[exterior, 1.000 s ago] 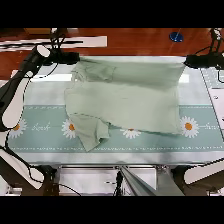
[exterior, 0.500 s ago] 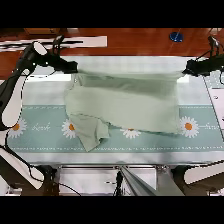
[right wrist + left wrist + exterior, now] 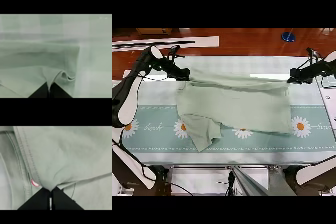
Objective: Fold the shirts.
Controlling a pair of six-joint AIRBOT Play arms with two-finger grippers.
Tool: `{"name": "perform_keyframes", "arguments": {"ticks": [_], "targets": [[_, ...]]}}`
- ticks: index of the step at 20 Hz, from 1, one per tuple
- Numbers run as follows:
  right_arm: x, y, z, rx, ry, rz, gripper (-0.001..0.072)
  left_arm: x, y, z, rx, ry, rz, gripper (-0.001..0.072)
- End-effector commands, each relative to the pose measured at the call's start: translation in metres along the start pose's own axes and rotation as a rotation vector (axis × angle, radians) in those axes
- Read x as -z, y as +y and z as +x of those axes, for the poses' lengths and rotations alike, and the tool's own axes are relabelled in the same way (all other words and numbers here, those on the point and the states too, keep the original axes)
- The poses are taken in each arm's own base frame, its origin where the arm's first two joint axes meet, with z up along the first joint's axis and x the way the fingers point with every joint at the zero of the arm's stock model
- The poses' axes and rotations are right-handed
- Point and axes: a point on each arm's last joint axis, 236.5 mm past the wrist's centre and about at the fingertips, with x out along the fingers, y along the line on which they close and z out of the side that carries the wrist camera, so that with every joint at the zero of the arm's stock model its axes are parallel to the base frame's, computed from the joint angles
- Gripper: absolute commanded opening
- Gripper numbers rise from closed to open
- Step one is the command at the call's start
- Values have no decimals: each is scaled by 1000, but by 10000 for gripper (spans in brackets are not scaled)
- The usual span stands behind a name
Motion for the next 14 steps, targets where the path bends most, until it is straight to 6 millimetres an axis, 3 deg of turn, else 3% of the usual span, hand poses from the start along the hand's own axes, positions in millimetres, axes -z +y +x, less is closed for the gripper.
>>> {"name": "perform_keyframes", "arguments": {"ticks": [1,3,4,5,6,7,9,12,14], "targets": [[5,-4,9,19,26,10,17,-10,4,2,-14,-43,-3,26],[12,-4,9,17,54,13,43,-11,5,0,-14,-44,-5,32],[17,-1,8,9,76,14,163,-10,3,-2,-11,-39,-4,143],[26,1,5,0,114,9,327,-9,2,-8,-7,-29,0,333],[36,4,-2,-7,159,-10,392,-9,1,-15,-3,-19,5,469],[47,4,-14,-5,200,-38,392,-10,1,-27,2,-10,7,554],[55,-13,-51,97,213,-81,393,-4,7,-60,10,21,-1,561],[66,-61,-121,322,187,-69,392,22,25,-104,25,78,-56,561],[90,-76,-141,299,175,14,393,50,32,-119,72,134,-118,560]]}}
